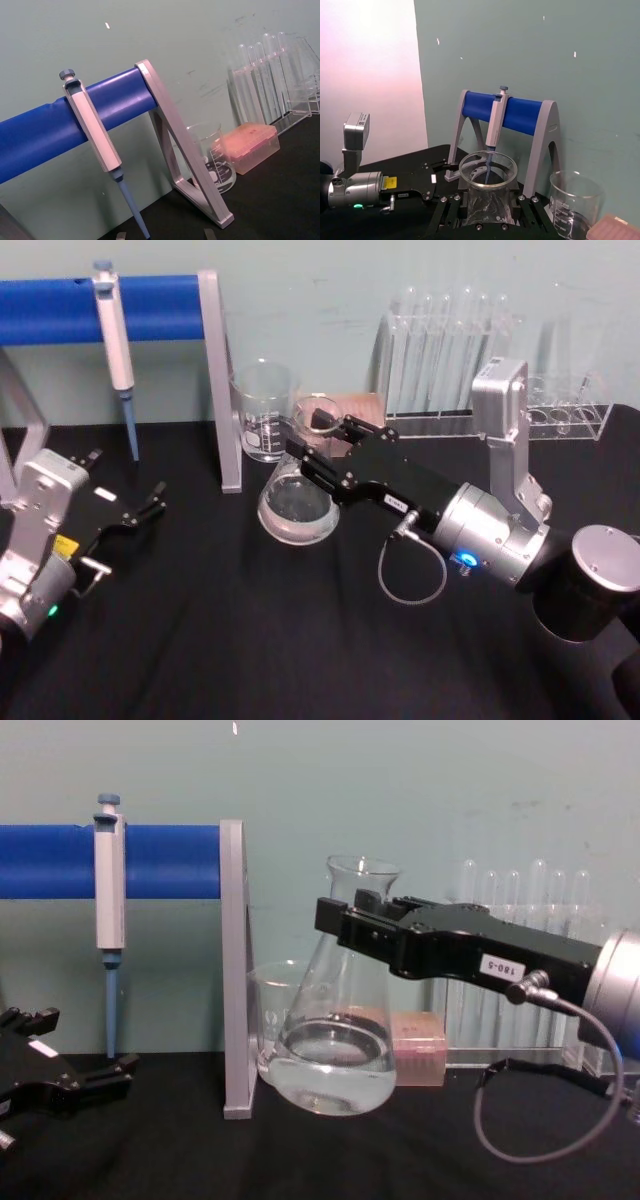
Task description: Grasp the erlenmeyer flask with one hand, shake it three times, then place it back.
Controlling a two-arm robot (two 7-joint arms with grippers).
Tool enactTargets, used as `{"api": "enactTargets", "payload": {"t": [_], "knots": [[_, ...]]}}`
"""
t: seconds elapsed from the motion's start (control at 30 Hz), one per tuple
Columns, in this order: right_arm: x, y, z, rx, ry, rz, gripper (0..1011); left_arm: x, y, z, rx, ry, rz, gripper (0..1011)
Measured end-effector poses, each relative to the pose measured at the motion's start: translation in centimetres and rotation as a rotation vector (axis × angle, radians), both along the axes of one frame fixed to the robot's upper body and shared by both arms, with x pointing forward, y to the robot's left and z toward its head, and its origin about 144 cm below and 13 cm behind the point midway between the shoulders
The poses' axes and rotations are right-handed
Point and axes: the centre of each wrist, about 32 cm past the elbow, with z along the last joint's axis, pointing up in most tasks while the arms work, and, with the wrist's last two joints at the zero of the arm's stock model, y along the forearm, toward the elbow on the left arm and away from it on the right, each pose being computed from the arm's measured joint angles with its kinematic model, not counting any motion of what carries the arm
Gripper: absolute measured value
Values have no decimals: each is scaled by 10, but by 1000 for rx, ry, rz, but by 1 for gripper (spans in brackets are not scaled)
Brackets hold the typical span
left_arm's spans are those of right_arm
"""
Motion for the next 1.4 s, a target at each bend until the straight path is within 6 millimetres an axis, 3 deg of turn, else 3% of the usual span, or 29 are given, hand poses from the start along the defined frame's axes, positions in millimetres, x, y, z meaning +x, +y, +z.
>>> {"api": "enactTargets", "payload": {"t": [0.23,0.93,1.13,1.4], "knots": [[2,-7,0,5,0,-52,450,0,0,0,0,0,0,1001],[-11,-83,-3,-7,15,-519,451,0,0,0,0,0,0,1001],[-12,-84,-4,-4,20,-533,451,0,0,0,0,0,0,1001],[-7,-67,-5,3,30,-448,451,0,0,0,0,0,0,1001]]}}
